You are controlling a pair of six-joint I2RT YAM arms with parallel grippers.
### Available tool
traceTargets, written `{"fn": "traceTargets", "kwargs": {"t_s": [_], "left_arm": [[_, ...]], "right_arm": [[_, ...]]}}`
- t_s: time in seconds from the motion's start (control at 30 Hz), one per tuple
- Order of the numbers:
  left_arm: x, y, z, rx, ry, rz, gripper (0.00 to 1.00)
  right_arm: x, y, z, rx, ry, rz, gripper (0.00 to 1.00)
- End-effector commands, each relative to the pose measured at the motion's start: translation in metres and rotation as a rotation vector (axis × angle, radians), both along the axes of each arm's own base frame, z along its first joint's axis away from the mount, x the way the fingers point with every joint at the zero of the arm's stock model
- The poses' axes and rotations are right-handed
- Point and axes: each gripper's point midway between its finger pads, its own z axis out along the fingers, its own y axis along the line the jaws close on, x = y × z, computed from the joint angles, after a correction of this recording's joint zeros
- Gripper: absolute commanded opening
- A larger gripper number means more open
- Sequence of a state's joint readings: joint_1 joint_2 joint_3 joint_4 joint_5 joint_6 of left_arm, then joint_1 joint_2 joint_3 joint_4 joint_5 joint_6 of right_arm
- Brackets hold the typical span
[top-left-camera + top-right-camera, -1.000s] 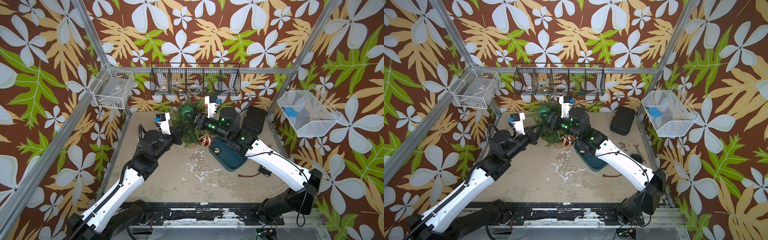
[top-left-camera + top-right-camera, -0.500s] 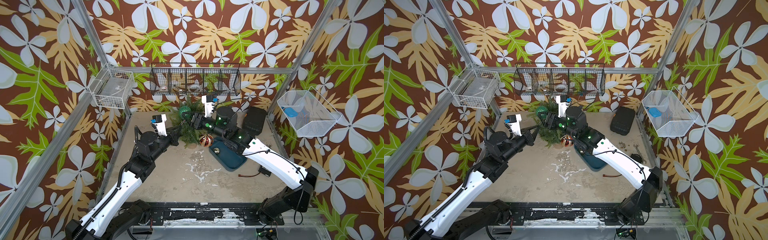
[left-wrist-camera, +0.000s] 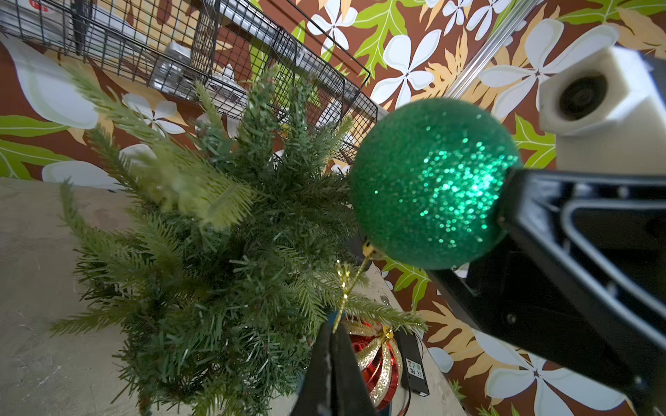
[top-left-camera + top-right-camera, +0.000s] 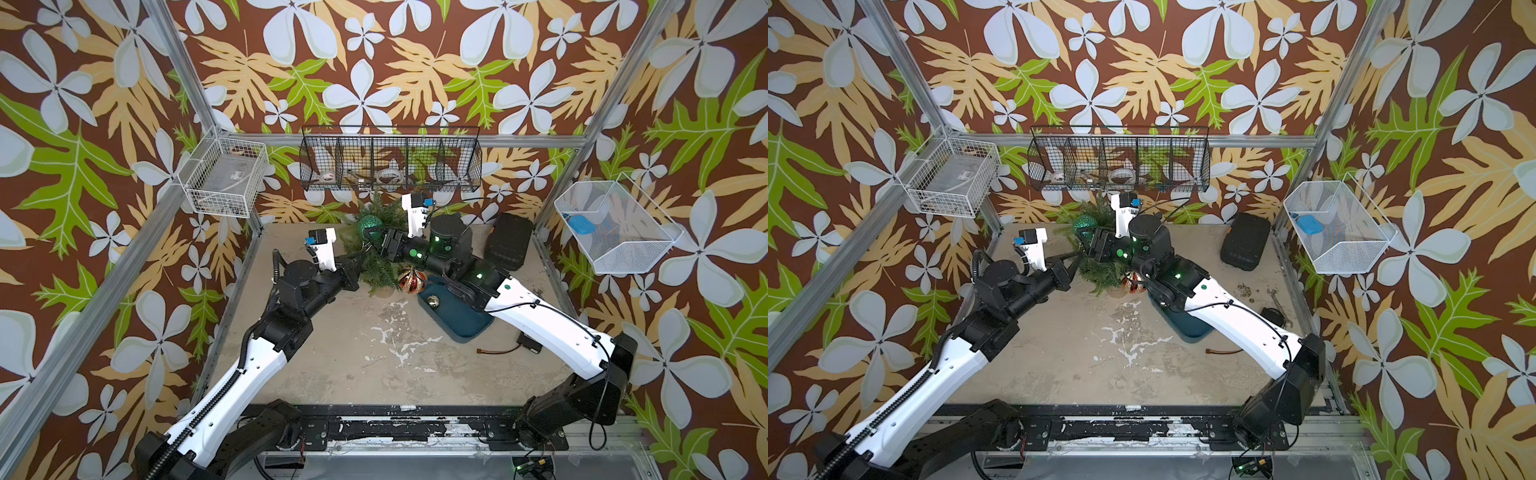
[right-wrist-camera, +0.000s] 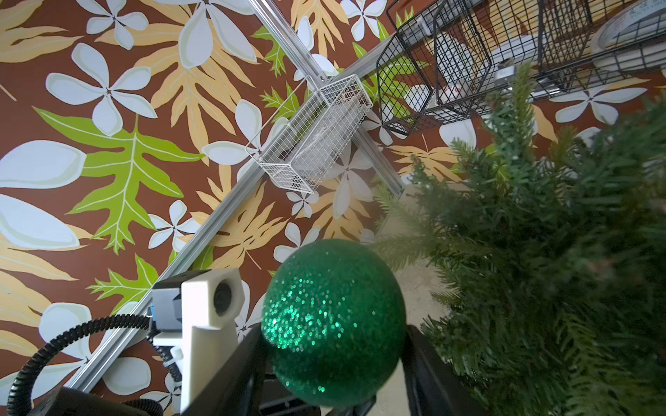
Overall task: Decorate the small christmas tree with ornaments
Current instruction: Hang an ornament on the christmas tree.
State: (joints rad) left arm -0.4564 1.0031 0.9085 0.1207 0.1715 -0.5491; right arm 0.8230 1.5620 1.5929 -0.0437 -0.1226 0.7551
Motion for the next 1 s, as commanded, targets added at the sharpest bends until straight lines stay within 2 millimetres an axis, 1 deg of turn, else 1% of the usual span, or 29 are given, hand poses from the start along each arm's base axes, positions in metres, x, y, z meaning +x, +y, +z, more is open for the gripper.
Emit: {"fn": "traceTargets", "kwargs": {"t_s": [0.0,0.13,0.37,0.5,0.73,0.97], "left_arm": [[-0.002,-0.007,0.006,-0.033,-0.018,-0.040,0.00],[0.000,-0.009,0.002,-0.035,-0.011,-0.050,0.00],[0.007,-0.014,0.000,-0.035,-0.002,-0.056,0.00],[0.009,-0.015,-0.001,-0.039,-0.004,-0.054,0.00],[0.012,-0.015,0.000,-0.034,-0.010,-0.047,0.00],[0.017,-0.016,0.000,-0.024,-0.016,-0.039,0.00]], "right_arm": [[0.001,-0.009,0.006,-0.001,-0.025,-0.037,0.59],[0.002,-0.016,0.005,-0.014,-0.034,-0.069,0.59],[0.005,-0.017,-0.002,-0.034,-0.029,-0.084,0.59],[0.006,-0.015,-0.004,-0.036,-0.030,-0.078,0.59],[0.007,-0.007,-0.012,-0.045,-0.015,-0.053,0.59],[0.011,-0.009,-0.011,-0.052,-0.025,-0.075,0.59]]}}
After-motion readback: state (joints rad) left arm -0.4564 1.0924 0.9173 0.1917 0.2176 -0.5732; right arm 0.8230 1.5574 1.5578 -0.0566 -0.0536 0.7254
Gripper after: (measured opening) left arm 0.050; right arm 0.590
